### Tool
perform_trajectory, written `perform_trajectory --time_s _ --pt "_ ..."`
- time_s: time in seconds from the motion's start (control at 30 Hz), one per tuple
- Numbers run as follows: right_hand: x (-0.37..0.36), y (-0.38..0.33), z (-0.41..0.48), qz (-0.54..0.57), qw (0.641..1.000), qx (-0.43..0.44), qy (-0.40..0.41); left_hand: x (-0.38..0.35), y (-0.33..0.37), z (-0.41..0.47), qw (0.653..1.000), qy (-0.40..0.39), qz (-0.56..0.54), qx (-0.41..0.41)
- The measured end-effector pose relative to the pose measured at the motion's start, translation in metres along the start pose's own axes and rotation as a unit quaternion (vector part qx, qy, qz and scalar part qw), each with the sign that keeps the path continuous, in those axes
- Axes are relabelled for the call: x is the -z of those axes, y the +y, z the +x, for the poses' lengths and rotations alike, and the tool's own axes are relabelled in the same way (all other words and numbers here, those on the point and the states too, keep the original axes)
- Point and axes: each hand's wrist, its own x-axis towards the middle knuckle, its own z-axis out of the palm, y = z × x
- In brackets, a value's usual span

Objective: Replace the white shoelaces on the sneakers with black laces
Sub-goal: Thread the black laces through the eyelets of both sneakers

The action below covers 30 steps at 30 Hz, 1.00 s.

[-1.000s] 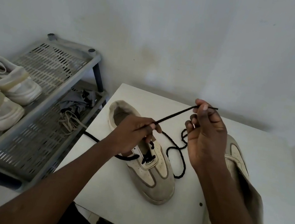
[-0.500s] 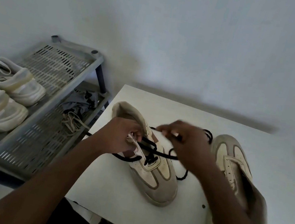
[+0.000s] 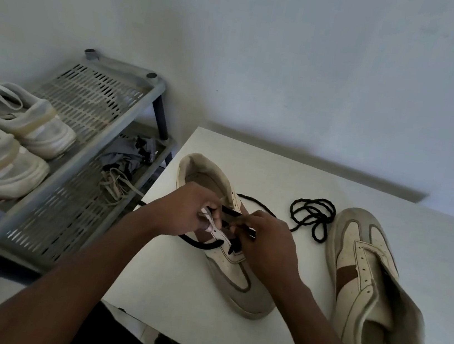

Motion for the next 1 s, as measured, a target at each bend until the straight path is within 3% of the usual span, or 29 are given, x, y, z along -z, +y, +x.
perform_trajectory --time_s 0.4,0.53,1.0 --pt "-0.020 0.016 0.000 -0.024 0.987 0.154 0.037 -0.003 0.004 -0.002 0.999 -0.030 -0.029 -0.035" --pt "-0.025 0.022 -0.002 0.041 0.986 0.153 0.049 -0.004 0.006 -0.002 0.999 -0.011 -0.023 -0.039" --pt "-0.031 0.029 -0.003 0.071 0.985 0.138 0.070 -0.010 0.007 0.000 1.000 0.008 -0.007 -0.019"
